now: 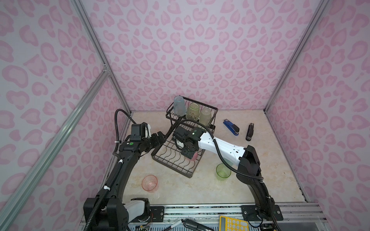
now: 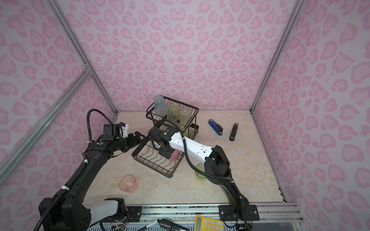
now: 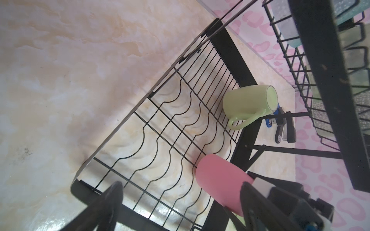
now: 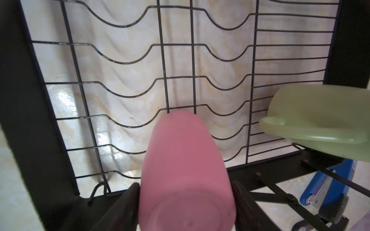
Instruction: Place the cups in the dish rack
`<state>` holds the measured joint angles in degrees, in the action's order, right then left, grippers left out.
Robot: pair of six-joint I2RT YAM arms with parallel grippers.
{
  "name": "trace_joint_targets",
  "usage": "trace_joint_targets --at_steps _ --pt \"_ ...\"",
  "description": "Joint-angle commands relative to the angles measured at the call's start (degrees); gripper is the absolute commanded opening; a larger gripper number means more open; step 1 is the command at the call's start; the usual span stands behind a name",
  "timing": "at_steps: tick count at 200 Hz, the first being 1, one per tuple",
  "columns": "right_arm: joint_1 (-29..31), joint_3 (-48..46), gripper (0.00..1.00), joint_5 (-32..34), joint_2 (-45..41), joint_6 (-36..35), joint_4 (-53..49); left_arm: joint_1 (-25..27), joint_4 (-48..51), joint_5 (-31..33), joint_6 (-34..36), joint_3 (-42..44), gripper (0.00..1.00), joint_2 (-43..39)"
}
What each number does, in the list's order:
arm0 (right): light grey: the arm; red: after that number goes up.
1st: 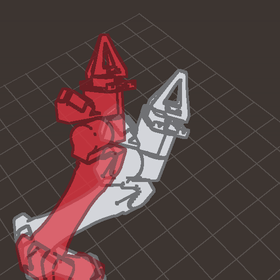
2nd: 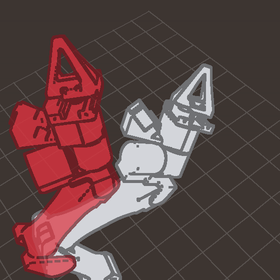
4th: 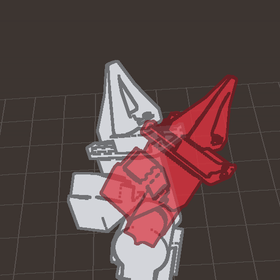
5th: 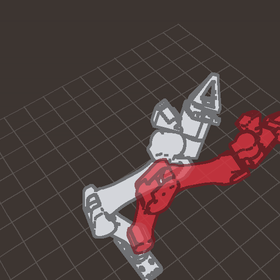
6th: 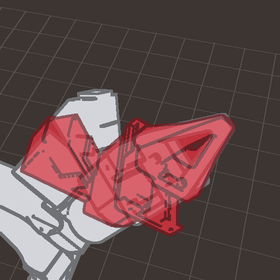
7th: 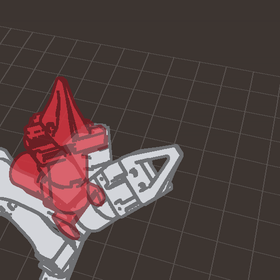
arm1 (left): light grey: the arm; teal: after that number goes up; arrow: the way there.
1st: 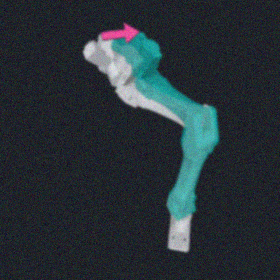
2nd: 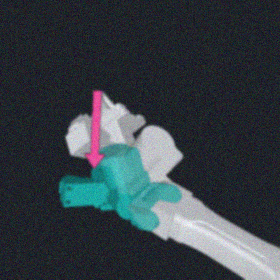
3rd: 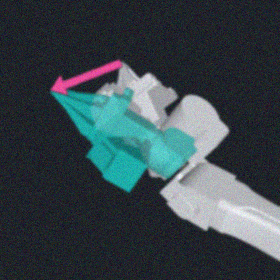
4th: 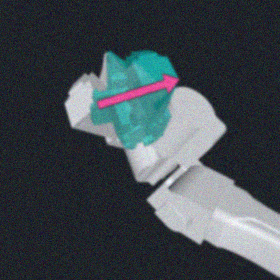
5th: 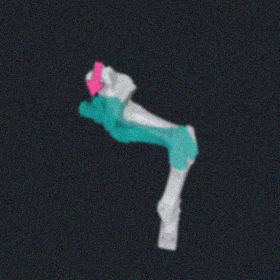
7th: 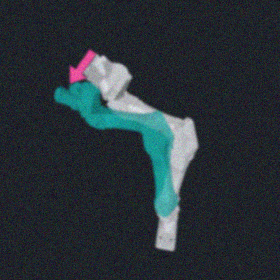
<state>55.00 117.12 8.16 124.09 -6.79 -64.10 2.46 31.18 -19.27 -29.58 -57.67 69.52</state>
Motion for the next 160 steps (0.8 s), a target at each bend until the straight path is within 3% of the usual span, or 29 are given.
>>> trace_joint_targets --at_steps 1,65,160 --pt "-0.4 -1.8 0.71 0.4 -1.2 1.8 2.5 -0.1 -1.7 0.0 0.1 0.0 0.93 0.1" --pt "-1.1 -10.9 0.69 1.9 -7.4 4.1 8.8 -0.1 -1.9 -0.3 0.0 0.1 0.93 0.3" --pt "-1.4 -12.8 0.66 9.3 -7.3 3.6 11.2 0.0 -1.9 0.2 0.1 0.1 0.93 0.4"
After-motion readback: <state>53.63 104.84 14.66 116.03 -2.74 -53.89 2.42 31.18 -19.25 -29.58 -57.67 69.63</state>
